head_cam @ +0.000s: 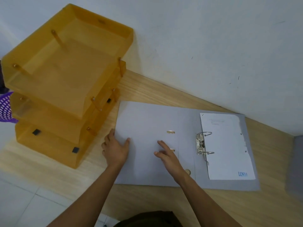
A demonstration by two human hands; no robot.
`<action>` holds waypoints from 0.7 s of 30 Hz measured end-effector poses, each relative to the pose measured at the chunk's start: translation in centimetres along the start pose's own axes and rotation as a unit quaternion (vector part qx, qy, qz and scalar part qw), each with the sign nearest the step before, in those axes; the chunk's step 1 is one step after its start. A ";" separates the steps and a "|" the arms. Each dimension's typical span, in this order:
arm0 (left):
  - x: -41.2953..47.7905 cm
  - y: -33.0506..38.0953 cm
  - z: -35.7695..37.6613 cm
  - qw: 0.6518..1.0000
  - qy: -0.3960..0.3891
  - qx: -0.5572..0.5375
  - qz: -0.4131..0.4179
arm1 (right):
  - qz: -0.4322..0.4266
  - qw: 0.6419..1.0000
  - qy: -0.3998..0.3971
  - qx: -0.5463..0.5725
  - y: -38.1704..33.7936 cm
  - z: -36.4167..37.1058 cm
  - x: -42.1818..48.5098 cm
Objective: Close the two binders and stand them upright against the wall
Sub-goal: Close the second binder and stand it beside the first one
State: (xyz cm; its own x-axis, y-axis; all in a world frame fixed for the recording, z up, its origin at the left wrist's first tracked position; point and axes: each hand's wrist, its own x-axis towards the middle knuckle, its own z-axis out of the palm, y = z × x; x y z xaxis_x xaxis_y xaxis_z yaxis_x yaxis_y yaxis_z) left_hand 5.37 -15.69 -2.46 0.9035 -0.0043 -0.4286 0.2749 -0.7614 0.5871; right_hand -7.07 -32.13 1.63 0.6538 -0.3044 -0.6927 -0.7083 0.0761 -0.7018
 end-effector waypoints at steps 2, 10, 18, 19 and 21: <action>0.7 0.4 -1.2 0.994 -0.020 -0.098 -0.041 | -0.001 1.000 -0.017 0.011 -0.3 0.3 -0.3; -1.9 1.8 -7.3 0.970 -0.181 -0.153 0.047 | -0.084 0.991 -0.047 -0.088 -3.3 3.1 -2.3; -5.0 6.5 -13.8 0.961 -0.185 -0.120 0.169 | -0.112 0.990 -0.083 -0.012 -6.7 3.5 -6.3; -5.7 7.5 -13.9 0.957 -0.189 -0.126 0.180 | -0.110 0.991 -0.073 0.015 -7.1 3.4 -6.6; -7.1 9.1 -13.5 0.946 -0.207 -0.157 0.193 | -0.108 0.990 -0.043 0.082 -8.2 2.7 -7.4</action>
State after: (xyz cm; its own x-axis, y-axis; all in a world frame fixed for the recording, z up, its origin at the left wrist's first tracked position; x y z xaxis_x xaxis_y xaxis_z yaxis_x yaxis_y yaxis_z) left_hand 5.86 -13.85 15.18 0.7687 -0.5452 -0.3345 0.0935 -0.4216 0.9020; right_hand -5.35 -27.91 12.01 0.8110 -0.2487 -0.5296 -0.5008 0.1730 -0.8481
